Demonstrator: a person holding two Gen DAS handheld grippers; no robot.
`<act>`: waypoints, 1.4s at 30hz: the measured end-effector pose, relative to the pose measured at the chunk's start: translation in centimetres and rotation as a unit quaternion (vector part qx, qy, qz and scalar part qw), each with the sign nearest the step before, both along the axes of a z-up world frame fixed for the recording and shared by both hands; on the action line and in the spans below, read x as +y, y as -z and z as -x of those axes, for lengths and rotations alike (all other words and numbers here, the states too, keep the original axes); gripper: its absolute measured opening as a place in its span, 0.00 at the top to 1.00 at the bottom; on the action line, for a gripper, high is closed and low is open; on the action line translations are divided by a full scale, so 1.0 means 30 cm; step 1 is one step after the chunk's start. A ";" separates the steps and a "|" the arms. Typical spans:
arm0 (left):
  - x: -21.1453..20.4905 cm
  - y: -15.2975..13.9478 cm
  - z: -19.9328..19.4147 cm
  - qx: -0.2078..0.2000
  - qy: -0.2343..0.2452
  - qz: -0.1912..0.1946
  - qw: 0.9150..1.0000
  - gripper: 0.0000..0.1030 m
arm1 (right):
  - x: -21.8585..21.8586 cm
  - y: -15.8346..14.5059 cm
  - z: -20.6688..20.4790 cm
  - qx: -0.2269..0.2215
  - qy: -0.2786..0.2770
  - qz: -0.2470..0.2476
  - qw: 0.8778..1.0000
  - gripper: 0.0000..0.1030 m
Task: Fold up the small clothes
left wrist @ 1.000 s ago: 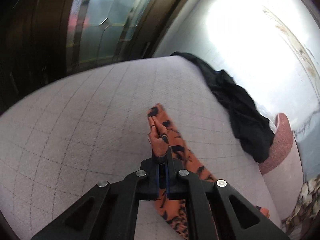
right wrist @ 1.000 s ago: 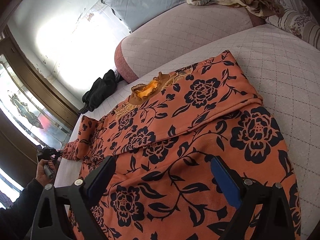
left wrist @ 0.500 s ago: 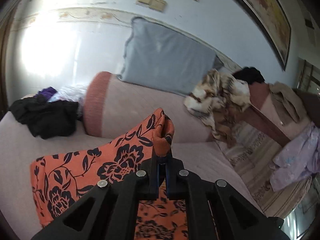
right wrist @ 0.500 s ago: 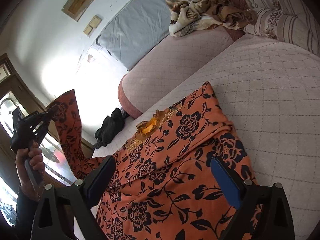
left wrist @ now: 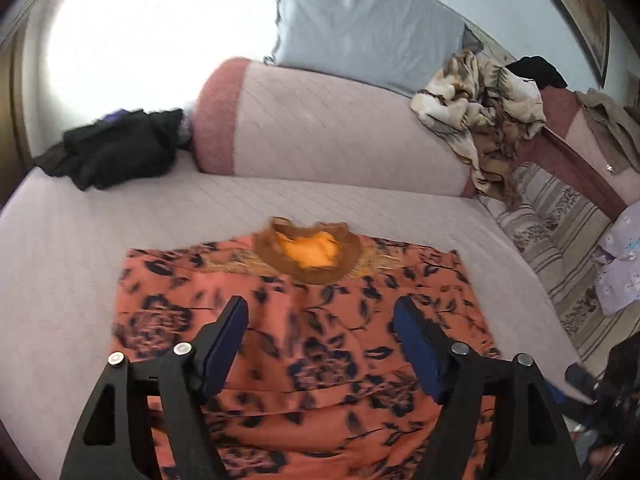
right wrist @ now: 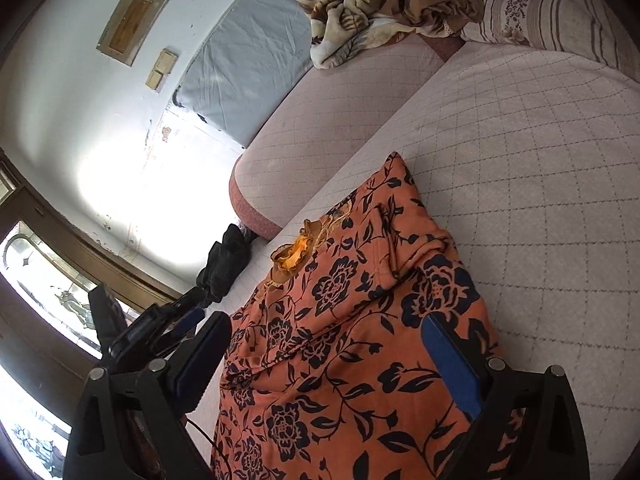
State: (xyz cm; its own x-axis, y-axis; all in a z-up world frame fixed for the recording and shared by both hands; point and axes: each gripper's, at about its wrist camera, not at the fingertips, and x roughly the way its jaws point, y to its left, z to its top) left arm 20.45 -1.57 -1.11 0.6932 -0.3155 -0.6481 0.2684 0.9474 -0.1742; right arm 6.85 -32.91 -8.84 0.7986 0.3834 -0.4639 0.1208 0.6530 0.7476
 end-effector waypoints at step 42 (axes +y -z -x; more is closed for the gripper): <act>0.359 0.321 -0.035 0.050 -0.070 0.019 0.996 0.26 | 0.089 0.029 -0.631 0.161 -0.081 0.243 0.953 0.14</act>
